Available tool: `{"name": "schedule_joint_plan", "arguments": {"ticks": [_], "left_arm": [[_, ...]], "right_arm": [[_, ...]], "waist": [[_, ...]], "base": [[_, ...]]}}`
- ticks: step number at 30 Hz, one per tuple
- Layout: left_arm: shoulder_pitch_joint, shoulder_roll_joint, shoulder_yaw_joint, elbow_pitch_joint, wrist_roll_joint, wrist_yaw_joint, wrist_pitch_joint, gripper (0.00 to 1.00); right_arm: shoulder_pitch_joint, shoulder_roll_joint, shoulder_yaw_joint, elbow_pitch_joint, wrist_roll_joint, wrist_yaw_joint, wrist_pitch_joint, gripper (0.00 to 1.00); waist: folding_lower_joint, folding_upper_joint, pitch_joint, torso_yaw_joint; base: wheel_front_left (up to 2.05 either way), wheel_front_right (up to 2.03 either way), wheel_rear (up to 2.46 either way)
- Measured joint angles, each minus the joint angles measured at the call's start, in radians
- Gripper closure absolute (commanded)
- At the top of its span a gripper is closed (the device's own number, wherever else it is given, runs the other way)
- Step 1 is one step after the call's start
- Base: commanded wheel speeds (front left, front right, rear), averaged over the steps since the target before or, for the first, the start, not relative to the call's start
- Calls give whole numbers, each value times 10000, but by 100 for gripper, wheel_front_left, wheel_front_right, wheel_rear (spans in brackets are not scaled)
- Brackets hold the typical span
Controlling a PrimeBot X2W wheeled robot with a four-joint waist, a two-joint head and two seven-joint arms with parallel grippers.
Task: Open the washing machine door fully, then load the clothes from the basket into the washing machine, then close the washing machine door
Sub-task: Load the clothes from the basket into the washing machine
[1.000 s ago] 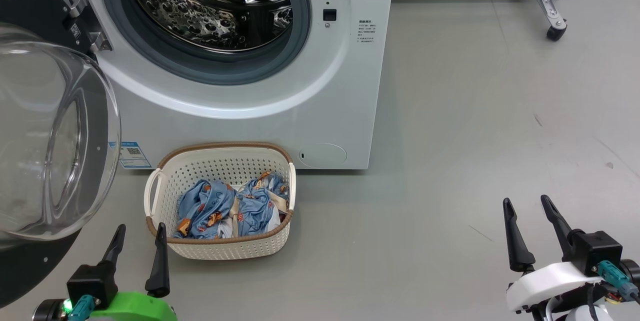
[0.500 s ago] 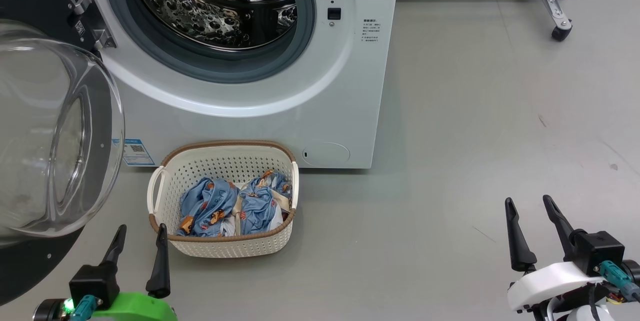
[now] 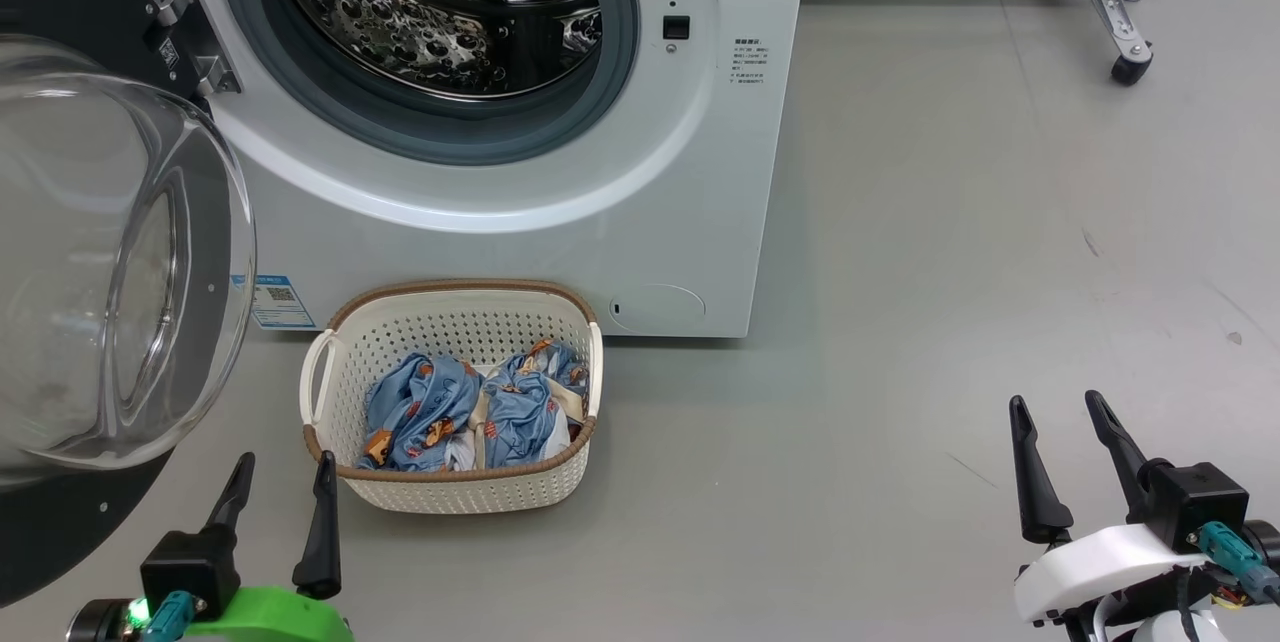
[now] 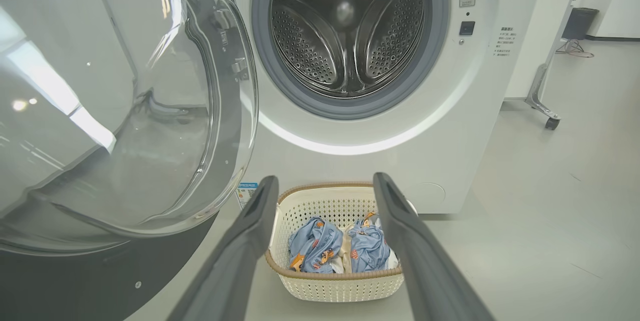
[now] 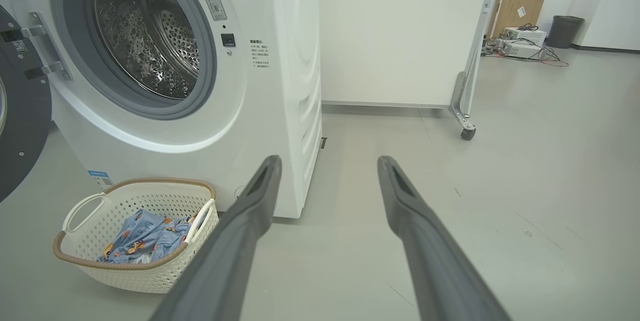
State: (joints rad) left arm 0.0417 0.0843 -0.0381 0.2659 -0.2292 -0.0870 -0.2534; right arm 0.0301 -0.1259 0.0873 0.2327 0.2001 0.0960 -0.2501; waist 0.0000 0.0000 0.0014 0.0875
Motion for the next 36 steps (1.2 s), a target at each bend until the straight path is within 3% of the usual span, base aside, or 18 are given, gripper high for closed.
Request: {"name": "schedule_joint_plan", "arguments": {"ticks": [36], "left_arm": [[-19, -33, 282, 115, 75, -92, 0, 0]], "right_arm": [[2, 48, -107, 25, -6, 77, 0, 0]], "waist": [[0, 0, 99, 74]], "base": [[19, -15, -4]]}}
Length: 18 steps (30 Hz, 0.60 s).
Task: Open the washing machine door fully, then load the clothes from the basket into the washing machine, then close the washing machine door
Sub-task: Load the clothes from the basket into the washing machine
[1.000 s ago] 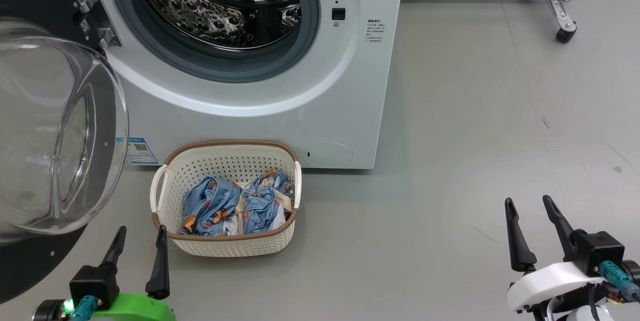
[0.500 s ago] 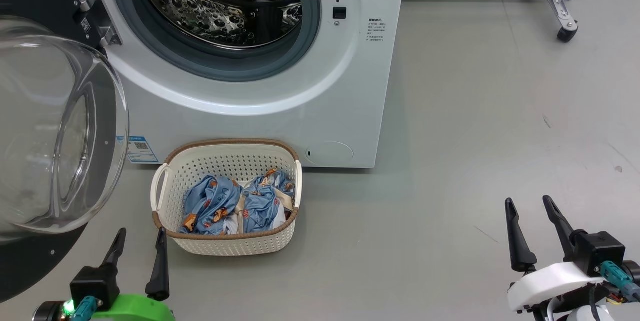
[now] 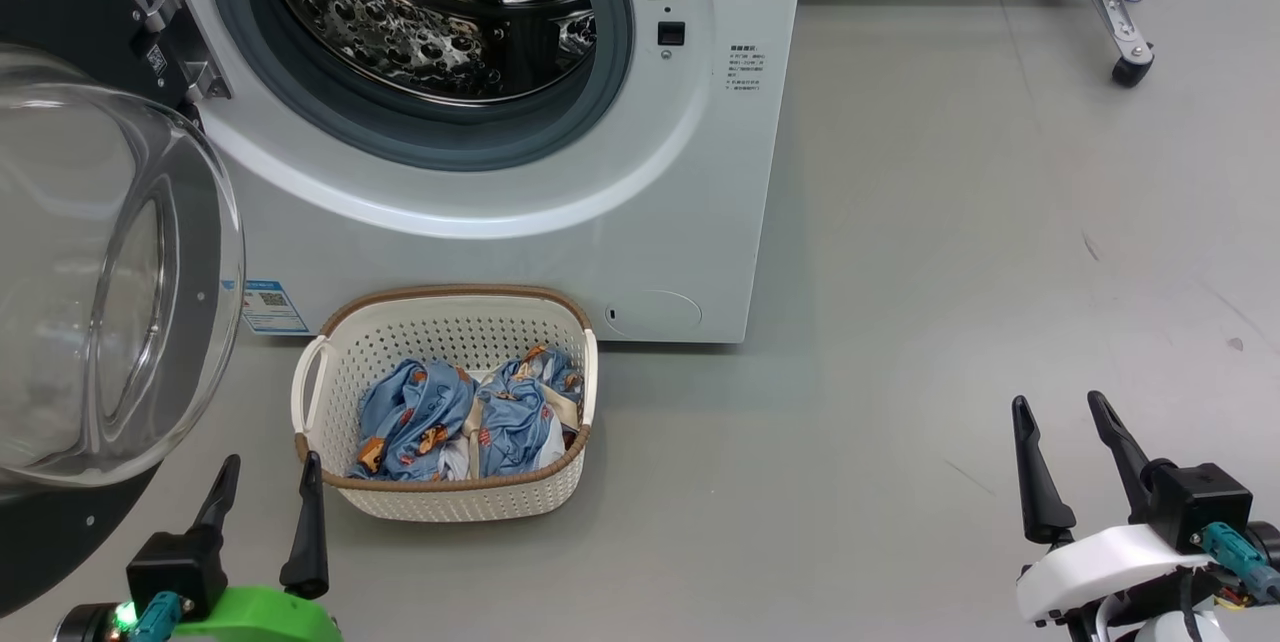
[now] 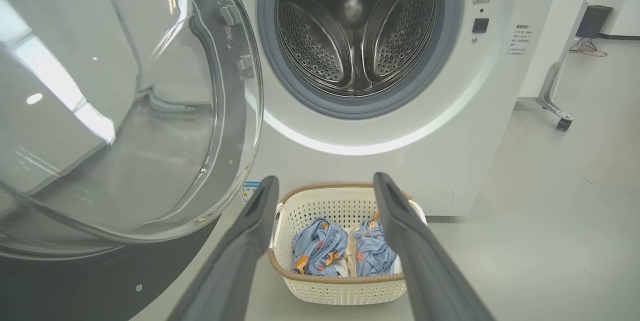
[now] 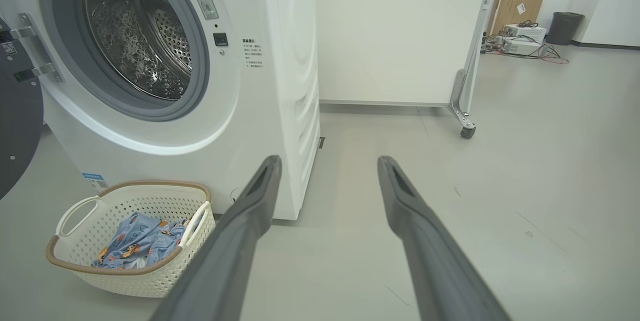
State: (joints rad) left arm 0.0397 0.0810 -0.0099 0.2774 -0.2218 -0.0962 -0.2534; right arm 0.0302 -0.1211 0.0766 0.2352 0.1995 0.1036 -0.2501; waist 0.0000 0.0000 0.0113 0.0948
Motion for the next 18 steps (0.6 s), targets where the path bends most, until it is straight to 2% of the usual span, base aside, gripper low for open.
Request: {"name": "schedule_joint_plan", "arguments": {"ticks": [18], "left_arm": [[-162, -21, 178, -146, 2, 0, 0, 0]], "right_arm": [[2, 15, -56, 13, -8, 10, 0, 0]], "waist": [[0, 0, 163, 75]], "base": [[108, -108, 0]]}}
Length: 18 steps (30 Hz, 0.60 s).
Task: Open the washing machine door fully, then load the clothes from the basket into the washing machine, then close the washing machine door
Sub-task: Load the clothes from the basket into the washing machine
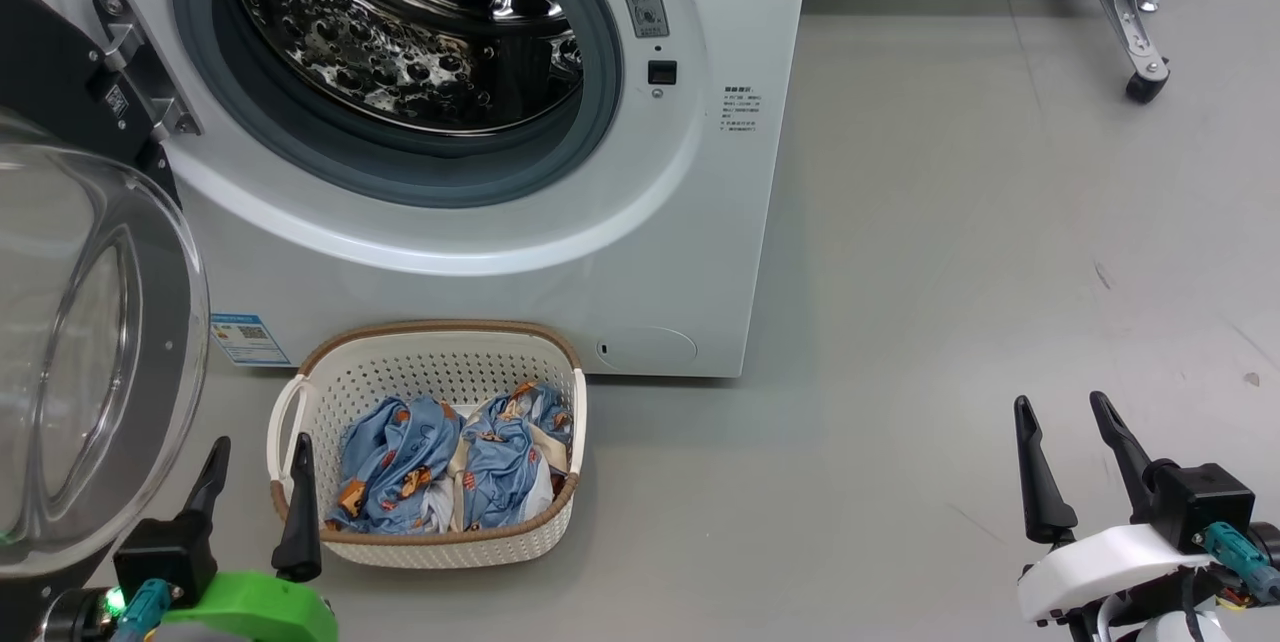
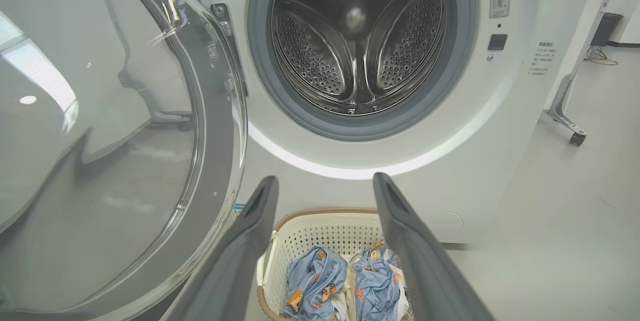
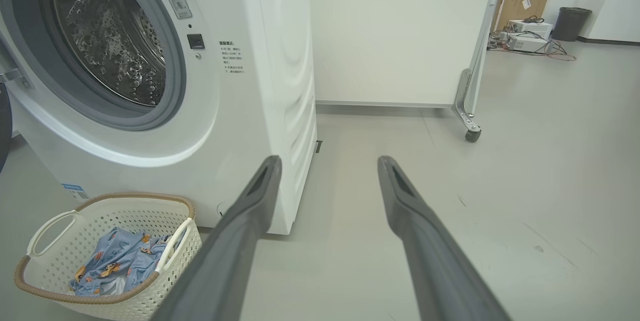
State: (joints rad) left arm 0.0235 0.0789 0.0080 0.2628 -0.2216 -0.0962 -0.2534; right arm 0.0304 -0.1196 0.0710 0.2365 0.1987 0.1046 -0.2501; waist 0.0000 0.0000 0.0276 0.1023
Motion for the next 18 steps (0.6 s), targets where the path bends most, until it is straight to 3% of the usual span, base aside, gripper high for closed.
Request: {"name": "schedule_joint_plan", "arguments": {"ticks": [18], "left_arm": [[-28, -48, 201, 35, 63, 0, 0, 0]], "right_arm": [[-5, 13, -25, 27, -2, 6, 0, 0]], "waist": [[0, 0, 66, -33]], "base": [[78, -78, 0]]}}
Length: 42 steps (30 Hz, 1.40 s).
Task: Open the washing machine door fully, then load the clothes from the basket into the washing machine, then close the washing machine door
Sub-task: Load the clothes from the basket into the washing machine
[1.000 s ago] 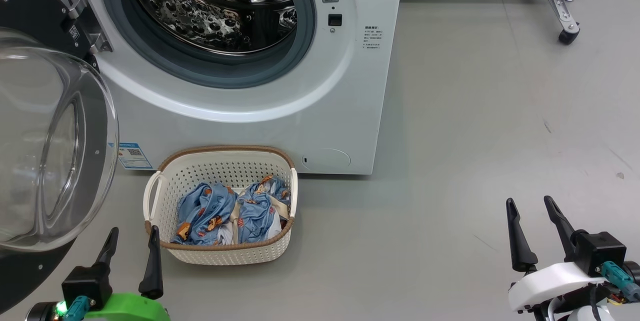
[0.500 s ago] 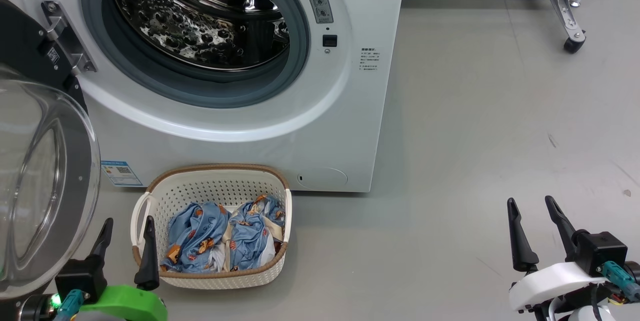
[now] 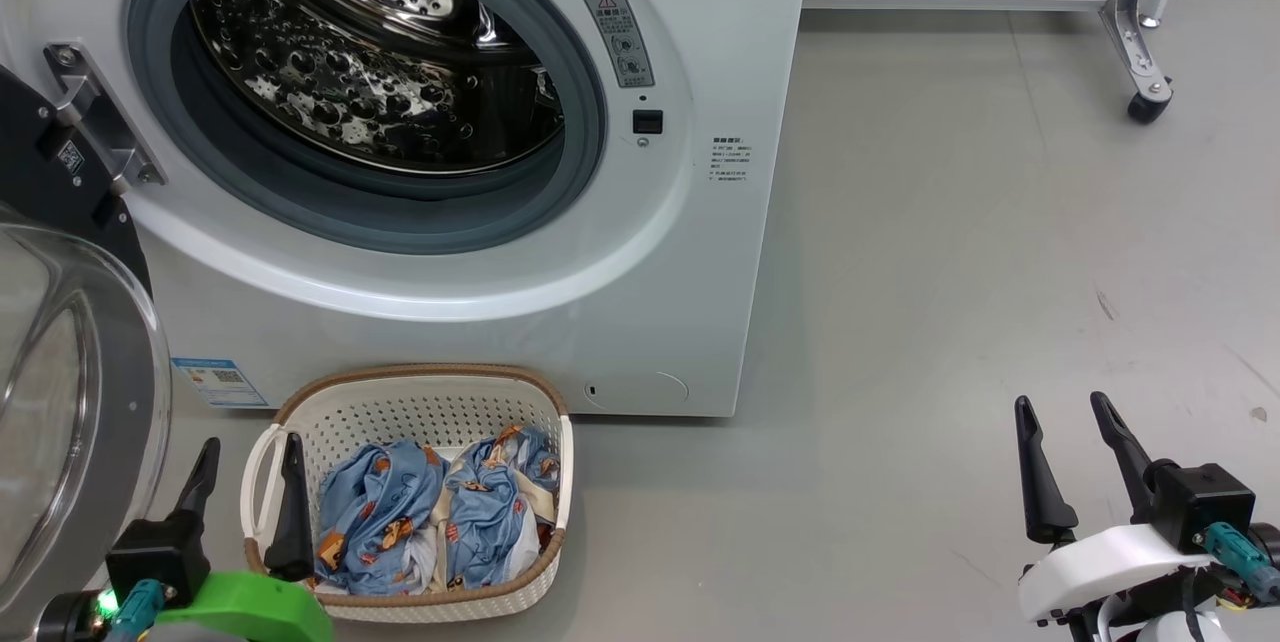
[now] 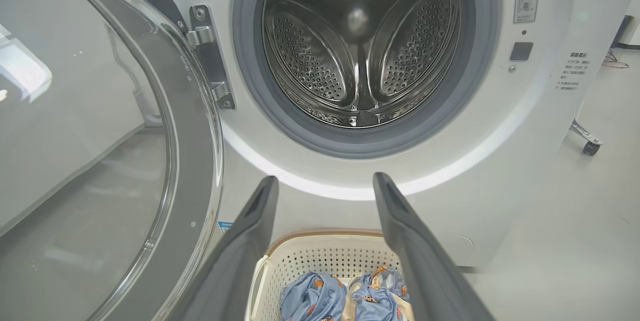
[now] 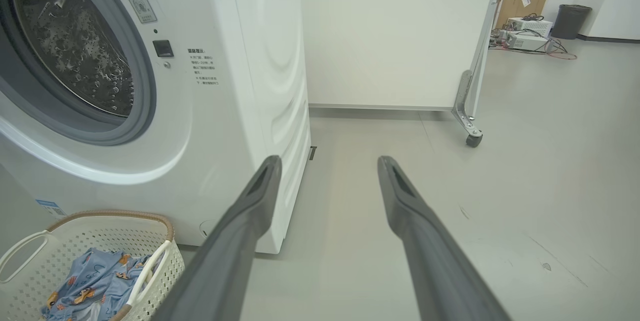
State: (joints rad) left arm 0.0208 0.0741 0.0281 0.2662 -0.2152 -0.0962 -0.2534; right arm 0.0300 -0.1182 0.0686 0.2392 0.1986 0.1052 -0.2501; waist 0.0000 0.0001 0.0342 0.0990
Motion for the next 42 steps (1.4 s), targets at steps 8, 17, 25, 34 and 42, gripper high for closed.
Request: {"name": "schedule_joint_plan", "arguments": {"ticks": [8, 17, 25, 34, 42], "left_arm": [[8, -33, -82, 94, 75, -6, 0, 0], [22, -63, -113, 123, 100, -13, 0, 0], [46, -144, -100, 138, 98, -65, 0, 0], [37, -194, -121, 123, 67, -90, 0, 0], [-221, -209, -267, -6, 65, -102, 0, 0]], "right_arm": [[0, 8, -2, 33, -54, 71, 0, 0], [1, 25, 8, 52, -75, 71, 0, 0], [1, 54, -4, 10, -75, 71, 0, 0], [-4, 54, -36, -94, -75, 73, 0, 0], [-245, 19, -69, -401, -88, 73, -2, 0]], "waist": [[0, 0, -58, -16], [0, 0, -81, -12], [0, 0, 49, -3], [0, 0, 517, -17], [0, 0, 1322, -57]], "base": [[27, -27, 0], [1, -1, 0], [0, 0, 0], [0, 0, 0], [0, 0, 0]]}}
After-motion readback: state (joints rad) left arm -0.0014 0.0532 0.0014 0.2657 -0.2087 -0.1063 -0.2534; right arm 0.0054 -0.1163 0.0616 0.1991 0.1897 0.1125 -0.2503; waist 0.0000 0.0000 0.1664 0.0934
